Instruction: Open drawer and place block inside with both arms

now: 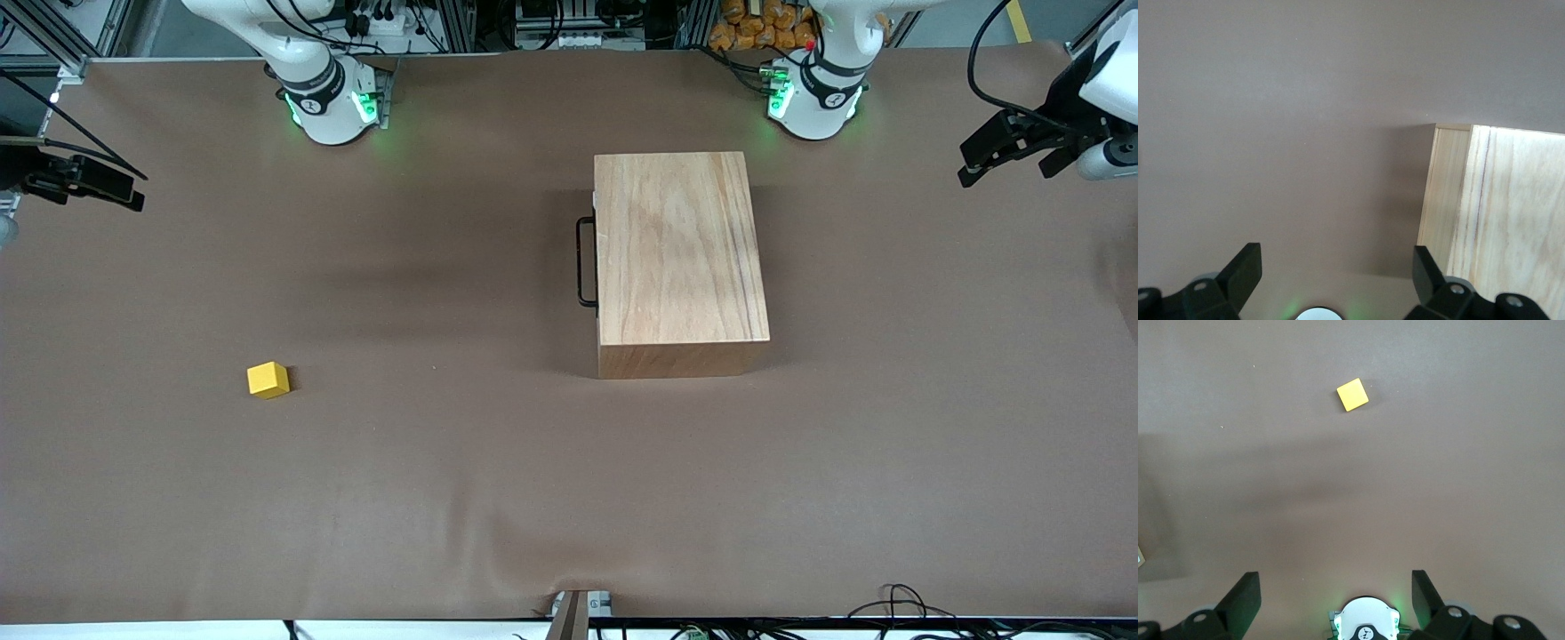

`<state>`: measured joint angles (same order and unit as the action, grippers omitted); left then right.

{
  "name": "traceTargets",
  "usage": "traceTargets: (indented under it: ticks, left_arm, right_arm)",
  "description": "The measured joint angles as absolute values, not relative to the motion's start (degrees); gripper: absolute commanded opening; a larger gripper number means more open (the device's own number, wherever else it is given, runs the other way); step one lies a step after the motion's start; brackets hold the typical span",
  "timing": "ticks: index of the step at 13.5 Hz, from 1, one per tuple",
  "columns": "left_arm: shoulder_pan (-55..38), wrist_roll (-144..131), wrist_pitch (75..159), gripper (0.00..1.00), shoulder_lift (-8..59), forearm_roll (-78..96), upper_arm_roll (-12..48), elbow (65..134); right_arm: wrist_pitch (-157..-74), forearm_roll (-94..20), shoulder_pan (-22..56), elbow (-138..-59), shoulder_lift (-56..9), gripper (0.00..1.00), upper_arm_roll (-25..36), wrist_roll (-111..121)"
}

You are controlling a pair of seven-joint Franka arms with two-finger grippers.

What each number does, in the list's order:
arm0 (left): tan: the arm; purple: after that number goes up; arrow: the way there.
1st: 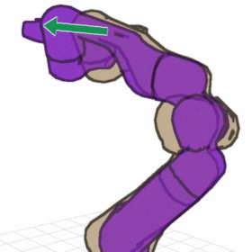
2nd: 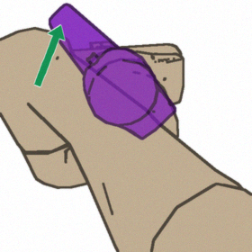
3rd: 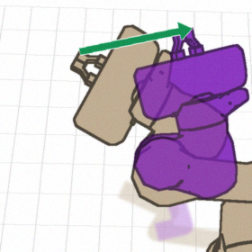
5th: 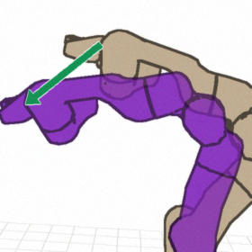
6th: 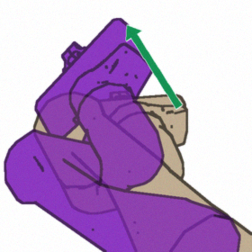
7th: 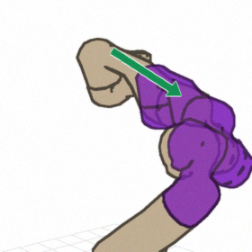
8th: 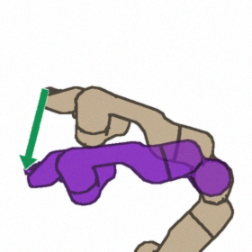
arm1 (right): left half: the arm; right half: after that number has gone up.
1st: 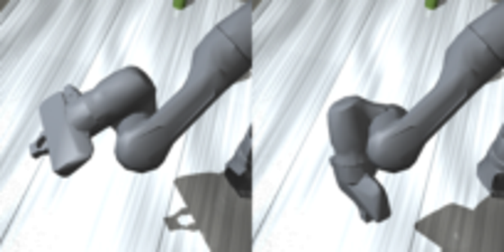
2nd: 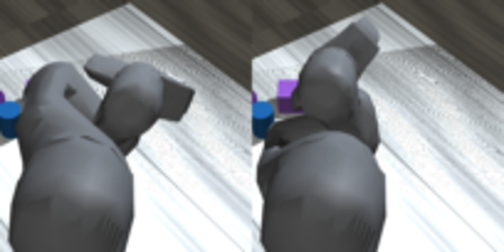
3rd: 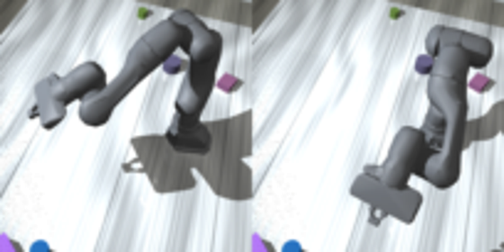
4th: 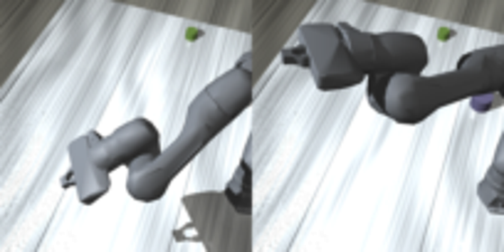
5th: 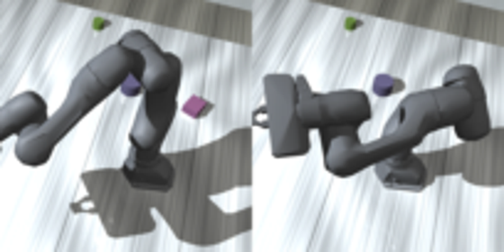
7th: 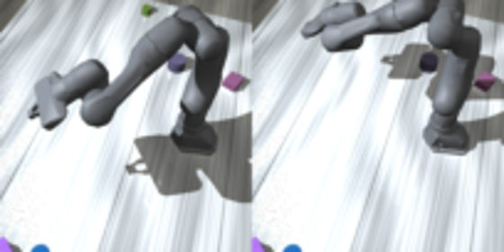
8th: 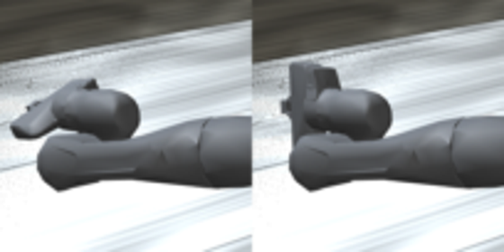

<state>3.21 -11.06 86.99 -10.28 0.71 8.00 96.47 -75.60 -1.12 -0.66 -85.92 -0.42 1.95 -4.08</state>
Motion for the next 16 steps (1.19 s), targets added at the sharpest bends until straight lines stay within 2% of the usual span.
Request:
traceTargets:
  ticks: [7,11,16]
  left_arm:
    - [2.8,-11.1,84.6,1.0,-9.4,0.7,8.2,94.6]
    - [2.3,-11.1,83.9,1.0,-5.8,0.7,10.7,92.5]
    - [-1.4,-15.2,83.9,1.0,2.3,0.7,14.5,85.0]
  right_arm:
    - [-75.6,-1.1,-0.7,-86.0,-0.4,1.0,2.0,-4.1]
    - [-75.6,-1.1,-0.7,-86.0,-0.4,1.0,2.0,-4.1]
    - [-75.6,-1.1,-0.7,-86.1,-0.4,1.0,2.0,-4.1]
